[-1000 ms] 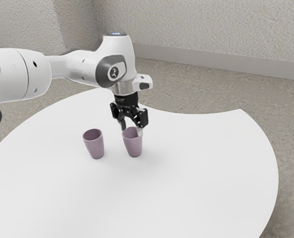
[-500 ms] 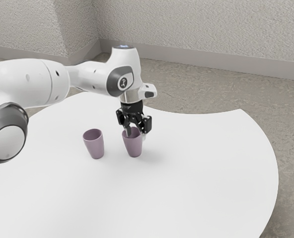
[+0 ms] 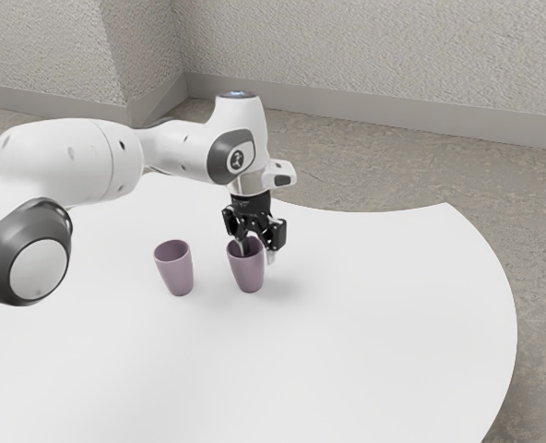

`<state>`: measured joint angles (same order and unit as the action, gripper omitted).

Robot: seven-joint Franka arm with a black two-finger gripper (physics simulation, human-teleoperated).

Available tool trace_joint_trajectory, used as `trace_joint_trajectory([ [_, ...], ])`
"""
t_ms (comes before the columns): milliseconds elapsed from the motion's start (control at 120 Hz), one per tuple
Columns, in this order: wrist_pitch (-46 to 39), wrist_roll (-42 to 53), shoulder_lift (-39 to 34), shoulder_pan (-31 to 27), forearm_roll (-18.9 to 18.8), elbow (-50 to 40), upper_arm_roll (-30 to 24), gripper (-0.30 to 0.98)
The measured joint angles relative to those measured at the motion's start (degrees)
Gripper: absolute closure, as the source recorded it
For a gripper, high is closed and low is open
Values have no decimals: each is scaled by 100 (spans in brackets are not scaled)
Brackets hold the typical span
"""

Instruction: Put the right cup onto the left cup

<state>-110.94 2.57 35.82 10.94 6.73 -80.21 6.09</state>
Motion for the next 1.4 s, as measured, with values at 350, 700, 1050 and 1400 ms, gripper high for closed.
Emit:
trace_joint_trajectory([
  [350,43,-1,63,-55,10,47,6,57],
  [700,34,-29,71,-47,34,47,6,76],
  [1050,74,-86,-264,29,-19,-62,74,78],
  [1400,262,-144,-1142,159,-252,-538,220,79],
])
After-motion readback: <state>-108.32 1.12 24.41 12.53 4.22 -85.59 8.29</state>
